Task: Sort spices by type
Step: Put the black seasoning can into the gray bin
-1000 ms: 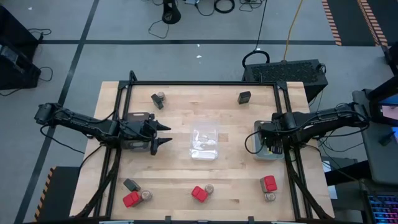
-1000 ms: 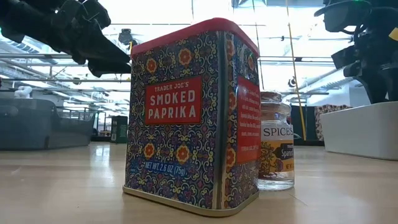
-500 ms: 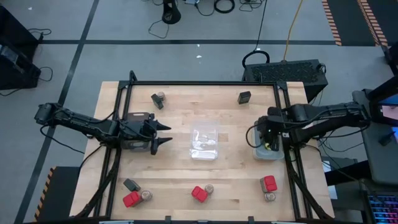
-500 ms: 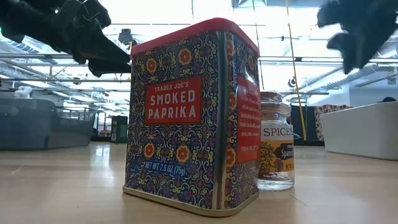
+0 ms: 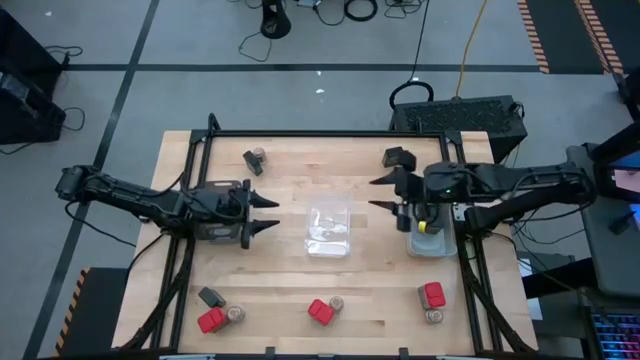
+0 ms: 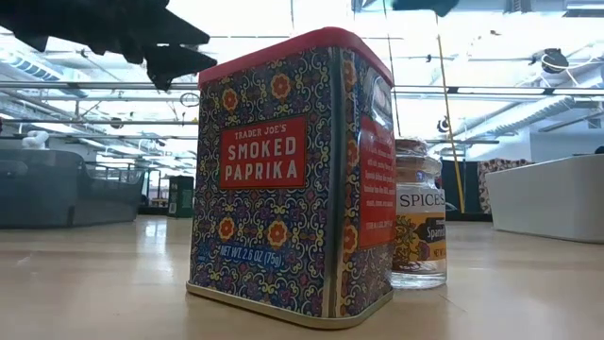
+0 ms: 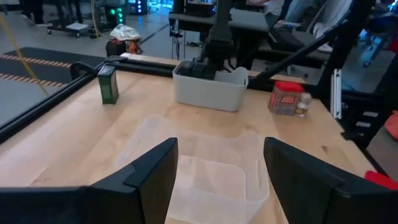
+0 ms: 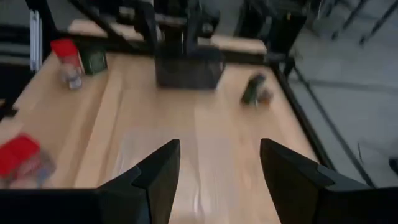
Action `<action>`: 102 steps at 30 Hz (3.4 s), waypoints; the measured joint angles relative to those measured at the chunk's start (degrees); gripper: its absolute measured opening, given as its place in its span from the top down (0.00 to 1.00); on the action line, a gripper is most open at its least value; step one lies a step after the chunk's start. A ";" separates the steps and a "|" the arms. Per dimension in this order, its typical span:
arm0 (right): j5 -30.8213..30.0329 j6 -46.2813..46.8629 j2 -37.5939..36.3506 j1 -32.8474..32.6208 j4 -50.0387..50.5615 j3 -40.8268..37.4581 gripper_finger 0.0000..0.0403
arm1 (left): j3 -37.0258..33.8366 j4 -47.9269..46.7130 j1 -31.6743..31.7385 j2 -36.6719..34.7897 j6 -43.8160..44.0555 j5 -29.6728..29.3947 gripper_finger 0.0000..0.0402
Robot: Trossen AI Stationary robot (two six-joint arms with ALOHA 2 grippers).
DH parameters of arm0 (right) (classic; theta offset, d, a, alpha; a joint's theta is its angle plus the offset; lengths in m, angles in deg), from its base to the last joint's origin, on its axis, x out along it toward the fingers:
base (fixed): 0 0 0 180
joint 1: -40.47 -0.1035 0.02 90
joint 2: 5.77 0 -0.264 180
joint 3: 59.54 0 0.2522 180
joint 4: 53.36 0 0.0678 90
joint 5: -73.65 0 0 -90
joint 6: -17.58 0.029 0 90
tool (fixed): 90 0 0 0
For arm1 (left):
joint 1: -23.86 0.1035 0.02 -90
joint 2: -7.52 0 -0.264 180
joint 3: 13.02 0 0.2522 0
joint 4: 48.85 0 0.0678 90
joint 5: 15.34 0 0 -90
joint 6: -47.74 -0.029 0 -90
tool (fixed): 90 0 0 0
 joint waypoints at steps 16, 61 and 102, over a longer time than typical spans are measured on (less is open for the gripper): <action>6.14 -1.03 18.31 -4.04 -12.25 -4.10 0.50 | 15.19 -37.62 -8.54 1.03 26.00 5.58 0.40; 5.85 -0.21 21.30 -13.55 -20.43 -3.47 0.50 | 45.83 -93.57 -38.29 35.50 42.69 14.65 0.40; 5.82 -0.21 21.30 -13.55 -18.75 -3.47 0.50 | 39.69 -83.82 -47.89 40.12 29.09 13.99 0.40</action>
